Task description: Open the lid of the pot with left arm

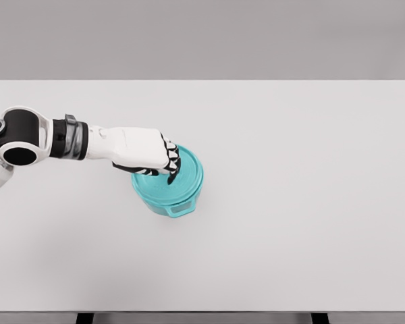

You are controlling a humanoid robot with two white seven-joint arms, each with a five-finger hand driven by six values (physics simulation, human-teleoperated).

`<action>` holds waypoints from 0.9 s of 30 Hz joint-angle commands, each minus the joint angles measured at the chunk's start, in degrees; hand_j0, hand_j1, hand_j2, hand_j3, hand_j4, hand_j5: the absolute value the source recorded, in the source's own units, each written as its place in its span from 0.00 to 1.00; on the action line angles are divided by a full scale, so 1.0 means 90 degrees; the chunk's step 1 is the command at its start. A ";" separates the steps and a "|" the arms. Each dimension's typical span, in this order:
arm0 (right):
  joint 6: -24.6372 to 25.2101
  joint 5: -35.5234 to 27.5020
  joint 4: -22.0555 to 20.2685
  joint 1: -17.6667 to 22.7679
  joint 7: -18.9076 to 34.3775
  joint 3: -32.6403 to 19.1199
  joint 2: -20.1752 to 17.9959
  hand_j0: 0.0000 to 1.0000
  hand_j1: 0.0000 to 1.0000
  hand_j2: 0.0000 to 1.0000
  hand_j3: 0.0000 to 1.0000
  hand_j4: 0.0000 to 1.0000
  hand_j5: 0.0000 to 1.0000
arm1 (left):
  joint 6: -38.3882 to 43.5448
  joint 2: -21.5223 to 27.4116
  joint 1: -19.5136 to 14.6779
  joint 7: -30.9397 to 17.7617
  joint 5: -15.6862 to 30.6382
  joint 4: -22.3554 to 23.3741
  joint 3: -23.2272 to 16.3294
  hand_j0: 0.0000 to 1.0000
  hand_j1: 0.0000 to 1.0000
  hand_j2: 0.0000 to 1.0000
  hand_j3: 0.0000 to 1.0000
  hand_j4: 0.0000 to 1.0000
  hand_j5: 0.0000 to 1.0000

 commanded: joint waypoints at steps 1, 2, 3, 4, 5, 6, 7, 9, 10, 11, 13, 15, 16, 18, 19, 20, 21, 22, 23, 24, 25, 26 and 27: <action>-0.0001 -0.0001 0.0000 0.0000 0.0002 0.0001 -0.0002 1.00 1.00 1.00 1.00 1.00 1.00 | -0.0014 0.0011 0.0000 -0.0022 0.0001 -0.0008 0.0013 0.40 0.40 0.40 0.40 0.40 0.40; -0.0001 -0.0001 0.0000 0.0010 0.0002 0.0001 -0.0002 1.00 1.00 1.00 1.00 1.00 1.00 | -0.0014 0.0070 -0.0010 -0.0022 0.0011 -0.0008 0.0033 0.40 0.40 0.40 0.40 0.40 0.40; -0.0001 -0.0001 0.0000 0.0000 0.0002 0.0001 -0.0002 1.00 1.00 1.00 1.00 1.00 1.00 | -0.0014 0.0119 -0.0010 -0.0022 0.0079 -0.0008 0.0033 0.40 0.40 0.40 0.40 0.40 0.40; -0.0001 -0.0001 0.0000 0.0010 0.0002 0.0001 -0.0002 1.00 1.00 1.00 1.00 1.00 1.00 | -0.0014 0.0138 -0.0020 -0.0022 0.0089 0.0001 0.0033 0.39 0.39 0.39 0.39 0.39 0.39; -0.0001 -0.0001 0.0000 0.0010 0.0002 0.0001 -0.0002 1.00 1.00 1.00 1.00 1.00 1.00 | -0.0014 0.0226 -0.0020 -0.0022 0.0089 0.0001 0.0052 0.39 0.39 0.39 0.39 0.39 0.39; -0.0001 -0.0001 0.0000 0.0010 0.0002 0.0001 -0.0002 1.00 1.00 1.00 1.00 1.00 1.00 | -0.0014 0.0362 -0.0020 -0.0022 0.0089 0.0001 0.0208 0.38 0.38 0.38 0.38 0.38 0.38; -0.0001 -0.0001 0.0000 0.0010 0.0002 0.0001 -0.0002 1.00 1.00 1.00 1.00 1.00 1.00 | -0.0014 0.0450 -0.0020 -0.0022 0.0099 -0.0008 0.0306 0.38 0.38 0.38 0.38 0.38 0.38; -0.0001 -0.0001 -0.0010 0.0010 0.0002 0.0001 -0.0002 1.00 1.00 1.00 1.00 1.00 1.00 | -0.0014 0.0675 -0.0029 -0.0022 0.0118 0.0002 0.0375 0.38 0.38 0.38 0.38 0.38 0.38; -0.0001 -0.0001 0.0000 0.0000 0.0002 0.0001 -0.0002 1.00 1.00 1.00 1.00 1.00 1.00 | -0.0014 0.0860 -0.0020 -0.0022 0.0118 0.0002 0.0453 0.38 0.38 0.38 0.38 0.38 0.38; -0.0001 -0.0001 0.0000 0.0000 0.0002 0.0001 -0.0002 1.00 1.00 1.00 1.00 1.00 1.00 | -0.0014 0.0987 -0.0020 -0.0022 0.0118 -0.0008 0.0531 0.38 0.38 0.38 0.38 0.38 0.38; -0.0001 -0.0001 0.0000 0.0000 0.0002 0.0001 -0.0002 1.00 1.00 1.00 1.00 1.00 1.00 | -0.0014 0.1134 -0.0010 -0.0022 0.0109 0.0002 0.0551 0.38 0.38 0.38 0.38 0.38 0.38; -0.0001 -0.0001 0.0000 0.0010 0.0002 -0.0009 -0.0002 1.00 1.00 1.00 1.00 1.00 1.00 | -0.0014 0.1320 -0.0010 -0.0022 0.0099 0.0002 0.0551 0.38 0.38 0.38 0.38 0.38 0.38; -0.0001 -0.0001 0.0000 0.0010 0.0002 0.0001 -0.0002 1.00 1.00 1.00 1.00 1.00 1.00 | -0.0014 0.1408 -0.0010 -0.0022 0.0099 0.0002 0.0560 0.38 0.38 0.38 0.38 0.38 0.38; -0.0001 -0.0001 0.0000 0.0000 0.0002 0.0001 -0.0002 1.00 1.00 1.00 1.00 1.00 1.00 | -0.0014 0.1544 0.0000 -0.0022 0.0089 0.0002 0.0560 0.39 0.39 0.39 0.39 0.39 0.39; -0.0001 -0.0001 -0.0010 0.0010 0.0002 0.0001 -0.0002 1.00 1.00 1.00 1.00 1.00 1.00 | -0.0014 0.1661 0.0020 -0.0022 0.0079 0.0011 0.0560 0.39 0.39 0.39 0.39 0.39 0.39; -0.0001 -0.0001 0.0000 0.0000 0.0002 0.0001 -0.0002 1.00 1.00 1.00 1.00 1.00 1.00 | -0.0014 0.1730 0.0029 -0.0022 0.0070 0.0031 0.0551 0.39 0.39 0.39 0.39 0.39 0.39; -0.0001 -0.0001 0.0000 0.0010 0.0002 0.0001 -0.0002 1.00 1.00 1.00 1.00 1.00 1.00 | -0.0014 0.1818 0.0039 -0.0022 0.0050 0.0050 0.0551 0.39 0.39 0.39 0.39 0.39 0.39; -0.0001 -0.0001 0.0000 0.0010 0.0002 0.0001 -0.0002 1.00 1.00 1.00 1.00 1.00 1.00 | -0.0014 0.1818 0.0039 -0.0022 0.0050 0.0089 0.0551 0.39 0.39 0.39 0.39 0.39 0.39; -0.0001 -0.0001 0.0000 0.0010 0.0002 0.0001 -0.0002 1.00 1.00 1.00 1.00 1.00 1.00 | -0.0014 0.1818 0.0039 -0.0022 0.0050 0.0099 0.0541 0.41 0.41 0.41 0.41 0.41 0.41; -0.0001 -0.0001 0.0000 0.0010 0.0002 0.0001 -0.0002 1.00 1.00 1.00 1.00 1.00 1.00 | -0.0014 0.1818 0.0039 -0.0022 0.0050 0.0099 0.0531 0.43 0.43 0.43 0.43 0.43 0.43; -0.0001 -0.0001 0.0000 0.0000 0.0002 0.0001 -0.0002 1.00 1.00 1.00 1.00 1.00 1.00 | -0.0014 0.1808 0.0049 -0.0022 0.0050 0.0158 0.0531 0.51 0.51 0.51 0.51 0.51 0.51; -0.0001 -0.0001 0.0000 0.0010 0.0002 0.0001 -0.0002 1.00 1.00 1.00 1.00 1.00 1.00 | -0.0014 0.1798 0.0058 -0.0022 0.0050 0.0226 0.0531 0.66 0.66 0.66 0.66 0.66 0.66; -0.0001 -0.0001 0.0000 0.0000 0.0002 0.0001 -0.0002 1.00 1.00 1.00 1.00 1.00 1.00 | -0.0014 0.1779 0.0088 -0.0022 0.0060 0.0236 0.0541 0.79 0.79 0.79 0.79 0.79 0.79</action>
